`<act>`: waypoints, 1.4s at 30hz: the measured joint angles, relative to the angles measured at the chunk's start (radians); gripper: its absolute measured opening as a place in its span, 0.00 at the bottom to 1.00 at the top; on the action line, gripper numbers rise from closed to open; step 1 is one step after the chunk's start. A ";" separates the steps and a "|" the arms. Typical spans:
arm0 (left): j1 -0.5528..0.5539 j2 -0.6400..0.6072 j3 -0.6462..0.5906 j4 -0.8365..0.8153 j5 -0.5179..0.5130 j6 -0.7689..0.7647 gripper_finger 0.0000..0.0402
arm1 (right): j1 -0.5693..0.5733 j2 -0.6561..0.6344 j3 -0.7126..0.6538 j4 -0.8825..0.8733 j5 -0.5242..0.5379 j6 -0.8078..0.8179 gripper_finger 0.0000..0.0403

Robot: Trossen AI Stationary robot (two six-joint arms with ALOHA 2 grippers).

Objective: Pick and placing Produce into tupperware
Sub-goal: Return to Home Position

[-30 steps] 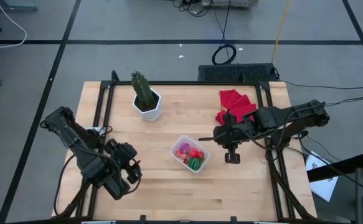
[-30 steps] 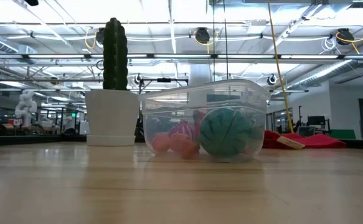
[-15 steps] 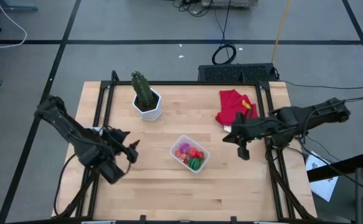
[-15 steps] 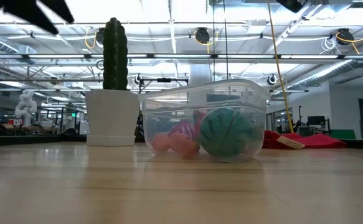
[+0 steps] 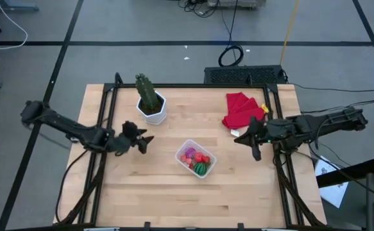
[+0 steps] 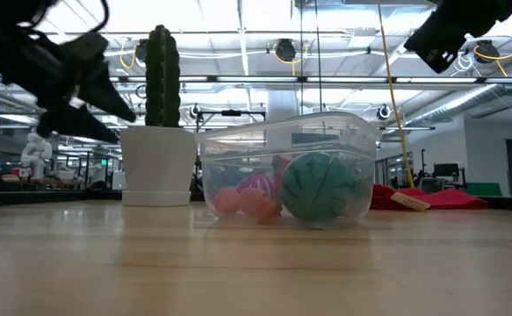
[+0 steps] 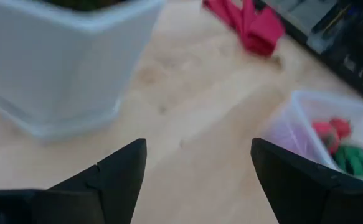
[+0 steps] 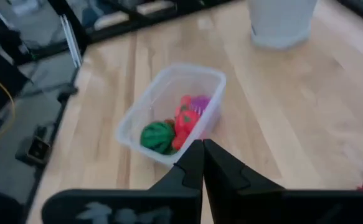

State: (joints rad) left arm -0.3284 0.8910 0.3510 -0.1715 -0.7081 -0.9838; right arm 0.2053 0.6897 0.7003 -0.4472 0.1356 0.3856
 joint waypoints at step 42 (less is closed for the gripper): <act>0.920 0.081 -0.096 0.700 0.837 0.568 0.73 | -0.075 -0.689 -0.504 0.275 0.152 -0.275 0.00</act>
State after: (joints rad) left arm 0.5914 0.9717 0.2552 0.5282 0.1291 -0.4156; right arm 0.1301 0.0004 0.1963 -0.1722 0.2877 0.1108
